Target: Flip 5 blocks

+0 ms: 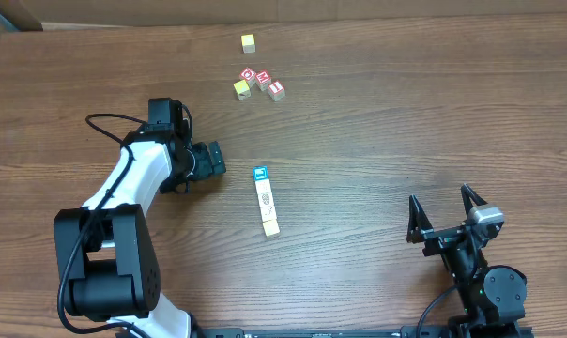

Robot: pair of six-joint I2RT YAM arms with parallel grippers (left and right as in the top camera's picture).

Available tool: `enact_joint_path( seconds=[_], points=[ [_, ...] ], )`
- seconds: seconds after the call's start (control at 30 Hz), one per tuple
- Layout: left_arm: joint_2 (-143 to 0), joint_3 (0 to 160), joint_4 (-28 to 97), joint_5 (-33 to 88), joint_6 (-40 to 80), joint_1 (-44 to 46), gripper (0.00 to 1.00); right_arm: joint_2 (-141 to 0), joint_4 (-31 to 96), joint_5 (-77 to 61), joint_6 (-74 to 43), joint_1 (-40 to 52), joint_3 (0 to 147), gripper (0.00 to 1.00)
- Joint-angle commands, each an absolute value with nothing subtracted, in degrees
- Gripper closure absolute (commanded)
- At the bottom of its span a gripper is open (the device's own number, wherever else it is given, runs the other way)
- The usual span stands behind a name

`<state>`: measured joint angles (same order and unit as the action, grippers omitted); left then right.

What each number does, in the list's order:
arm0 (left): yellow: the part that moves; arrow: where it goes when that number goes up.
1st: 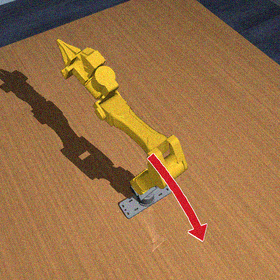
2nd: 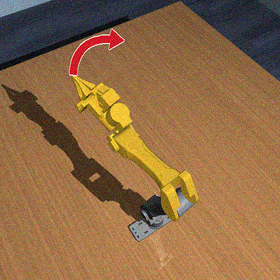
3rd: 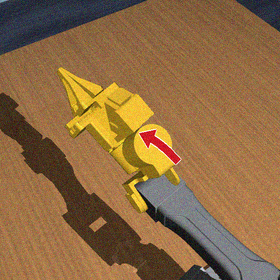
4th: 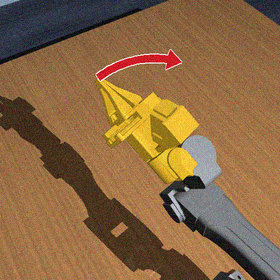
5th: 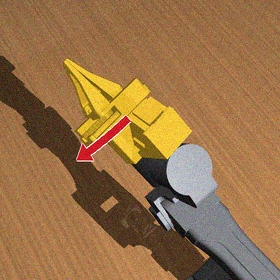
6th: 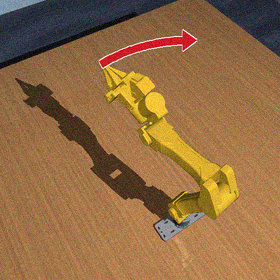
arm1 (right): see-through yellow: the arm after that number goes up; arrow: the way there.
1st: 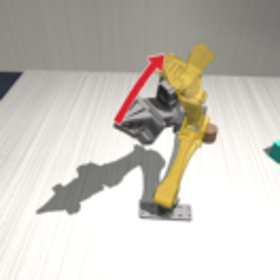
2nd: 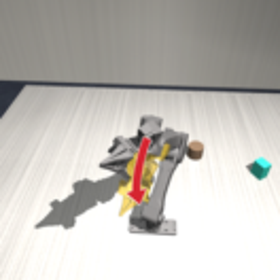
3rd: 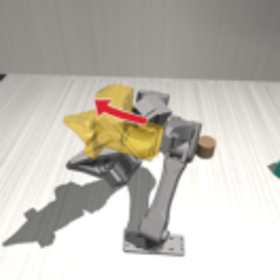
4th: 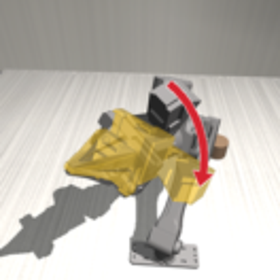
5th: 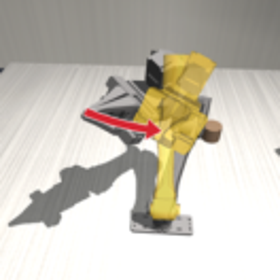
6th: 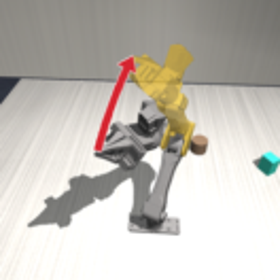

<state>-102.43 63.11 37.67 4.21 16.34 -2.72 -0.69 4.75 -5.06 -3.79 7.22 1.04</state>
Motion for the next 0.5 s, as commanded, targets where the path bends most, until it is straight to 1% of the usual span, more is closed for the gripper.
enact_joint_path(
  seconds=[0.0,0.13,0.47],
  points=[
    [-101.21,63.92,37.47,4.03,15.62,-2.57,0.00,-0.16,4.58,-4.40,0.10,7.01,0.47,0.00],
    [-101.21,63.92,37.50,4.03,15.62,-2.57,0.00,-0.16,4.60,-4.14,3.14,6.98,0.47,0.00],
    [-101.21,63.92,37.47,4.03,15.62,-2.57,0.00,-0.16,4.62,-4.03,4.82,4.93,0.47,0.00]
  ],
)
